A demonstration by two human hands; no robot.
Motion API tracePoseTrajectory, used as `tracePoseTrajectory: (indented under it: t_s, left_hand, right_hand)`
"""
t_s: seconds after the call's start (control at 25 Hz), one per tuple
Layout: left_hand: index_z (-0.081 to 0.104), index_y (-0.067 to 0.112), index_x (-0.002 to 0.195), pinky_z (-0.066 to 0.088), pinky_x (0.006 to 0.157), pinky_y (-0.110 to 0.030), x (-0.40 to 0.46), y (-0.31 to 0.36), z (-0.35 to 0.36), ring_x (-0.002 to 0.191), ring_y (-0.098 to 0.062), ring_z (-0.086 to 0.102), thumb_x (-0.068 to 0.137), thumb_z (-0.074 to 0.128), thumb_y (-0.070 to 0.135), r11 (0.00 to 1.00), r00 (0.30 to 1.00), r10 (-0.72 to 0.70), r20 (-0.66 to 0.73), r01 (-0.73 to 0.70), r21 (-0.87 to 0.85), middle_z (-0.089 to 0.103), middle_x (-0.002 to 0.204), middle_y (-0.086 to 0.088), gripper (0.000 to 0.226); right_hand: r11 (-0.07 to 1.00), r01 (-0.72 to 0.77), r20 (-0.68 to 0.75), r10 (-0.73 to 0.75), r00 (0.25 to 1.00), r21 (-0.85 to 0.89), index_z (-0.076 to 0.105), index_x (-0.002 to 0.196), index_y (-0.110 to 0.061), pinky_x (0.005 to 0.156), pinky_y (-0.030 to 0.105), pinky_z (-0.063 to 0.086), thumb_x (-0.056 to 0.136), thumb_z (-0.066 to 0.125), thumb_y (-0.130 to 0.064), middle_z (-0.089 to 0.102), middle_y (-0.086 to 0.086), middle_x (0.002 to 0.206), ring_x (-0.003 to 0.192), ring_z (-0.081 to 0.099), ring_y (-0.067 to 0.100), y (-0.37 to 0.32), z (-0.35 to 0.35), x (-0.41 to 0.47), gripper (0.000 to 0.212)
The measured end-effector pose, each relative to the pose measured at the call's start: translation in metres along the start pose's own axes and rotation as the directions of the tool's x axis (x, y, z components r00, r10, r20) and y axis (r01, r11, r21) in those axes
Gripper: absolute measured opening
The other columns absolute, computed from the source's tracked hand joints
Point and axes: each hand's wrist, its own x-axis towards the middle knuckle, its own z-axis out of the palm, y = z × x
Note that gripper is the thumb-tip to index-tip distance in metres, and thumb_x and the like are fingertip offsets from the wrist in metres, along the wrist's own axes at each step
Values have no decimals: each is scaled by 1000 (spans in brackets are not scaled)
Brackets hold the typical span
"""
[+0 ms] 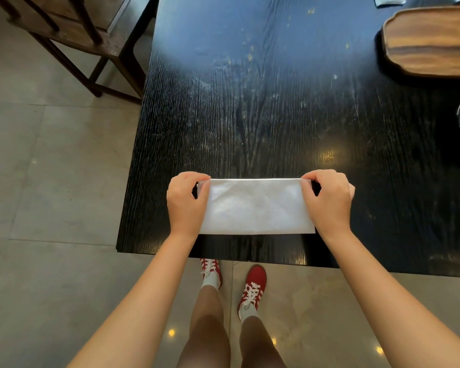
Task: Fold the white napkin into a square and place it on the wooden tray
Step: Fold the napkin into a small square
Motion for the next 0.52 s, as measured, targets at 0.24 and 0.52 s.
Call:
tracePoseTrajectory:
  t_s: [0.24, 0.52]
  left_hand:
    - [60, 9, 114, 41, 100, -49, 5, 7, 3, 113, -23, 52, 88, 53, 15, 991, 1000, -6, -20, 9, 137, 61, 117, -8, 28]
    - [13, 14, 147, 6, 113, -48, -48, 27, 38, 143, -18, 9, 99, 13, 34, 785, 857, 302, 418, -472, 401, 15, 155, -4, 52]
  right_hand:
    - [996, 1, -75, -8, 997, -93, 62, 103, -14, 90, 36, 32, 86, 56, -17, 65, 6, 102, 99, 56, 25, -9, -2, -2, 19]
    - [832, 466, 374, -347, 860, -300, 21, 145, -15, 114, 50, 5, 95, 25, -33, 22, 8, 155, 143, 9, 22, -35, 24, -44, 53]
